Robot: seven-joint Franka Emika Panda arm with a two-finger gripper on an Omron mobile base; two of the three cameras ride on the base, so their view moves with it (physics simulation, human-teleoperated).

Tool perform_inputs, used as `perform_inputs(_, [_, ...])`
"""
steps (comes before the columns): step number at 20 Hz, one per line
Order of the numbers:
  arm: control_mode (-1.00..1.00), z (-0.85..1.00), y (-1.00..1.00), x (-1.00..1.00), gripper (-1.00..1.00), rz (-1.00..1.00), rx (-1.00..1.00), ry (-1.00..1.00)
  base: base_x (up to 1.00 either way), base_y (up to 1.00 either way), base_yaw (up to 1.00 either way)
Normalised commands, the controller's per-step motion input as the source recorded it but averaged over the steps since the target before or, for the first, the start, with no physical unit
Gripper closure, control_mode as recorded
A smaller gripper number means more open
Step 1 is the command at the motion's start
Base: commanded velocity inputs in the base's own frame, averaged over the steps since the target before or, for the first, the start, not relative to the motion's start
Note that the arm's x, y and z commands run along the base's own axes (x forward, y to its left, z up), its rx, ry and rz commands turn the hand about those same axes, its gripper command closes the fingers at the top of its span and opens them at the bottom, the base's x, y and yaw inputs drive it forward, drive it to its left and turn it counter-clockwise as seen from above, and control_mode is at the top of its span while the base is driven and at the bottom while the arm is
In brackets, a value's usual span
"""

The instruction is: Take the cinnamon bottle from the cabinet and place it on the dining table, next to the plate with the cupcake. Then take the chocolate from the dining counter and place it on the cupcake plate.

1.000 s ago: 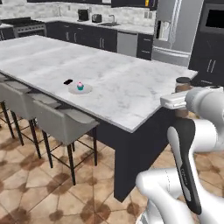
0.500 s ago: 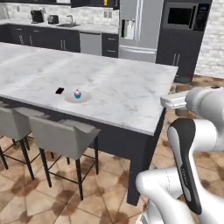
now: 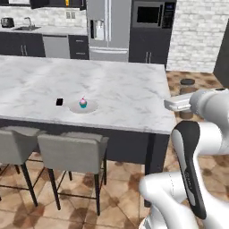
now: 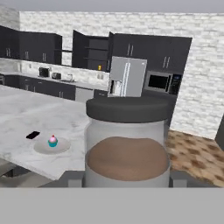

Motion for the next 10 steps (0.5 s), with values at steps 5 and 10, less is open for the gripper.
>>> perform_inputs(5, [1.00,0.00,0.00,0.00,1.00,0.00,0.00,0.00,0.00,1.00,-0.44])
perform_inputs(10, [1.00,0.00,0.00,0.00,1.00,0.00,0.00,0.00,0.00,1.00,-0.40])
